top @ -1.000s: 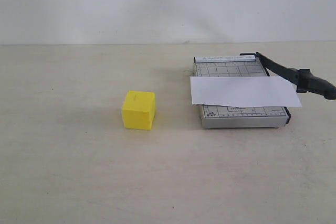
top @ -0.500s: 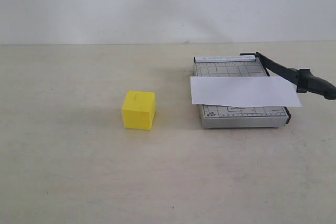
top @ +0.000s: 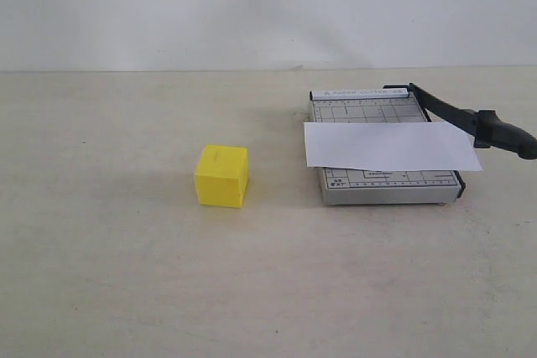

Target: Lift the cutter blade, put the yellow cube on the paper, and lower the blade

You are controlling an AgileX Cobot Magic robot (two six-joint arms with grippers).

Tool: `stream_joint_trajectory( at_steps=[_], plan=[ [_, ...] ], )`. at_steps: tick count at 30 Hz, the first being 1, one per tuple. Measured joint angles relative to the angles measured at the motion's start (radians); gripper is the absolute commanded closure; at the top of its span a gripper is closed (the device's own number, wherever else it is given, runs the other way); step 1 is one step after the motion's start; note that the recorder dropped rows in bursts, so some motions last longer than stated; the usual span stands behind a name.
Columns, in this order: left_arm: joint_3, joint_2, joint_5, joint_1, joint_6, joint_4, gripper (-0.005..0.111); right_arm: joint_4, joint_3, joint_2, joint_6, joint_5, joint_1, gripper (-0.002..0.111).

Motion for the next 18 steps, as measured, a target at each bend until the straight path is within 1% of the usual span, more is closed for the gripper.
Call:
stream_joint_trajectory(
  at_steps=[7, 17, 18],
  plan=[
    [0.0, 0.0, 0.039, 0.0, 0.017, -0.055, 0.076, 0.0, 0.0, 0.0, 0.0, 0.0, 0.0, 0.108],
    [0.0, 0.0, 0.049, 0.0, 0.019, -0.057, 0.076, 0.0, 0.0, 0.0, 0.0, -0.002, 0.0, 0.108],
    [0.0, -0.004, 0.05, 0.008, 0.019, -0.057, 0.076, 0.0, 0.0, 0.0, 0.0, -0.002, 0.0, 0.108]
  ],
)
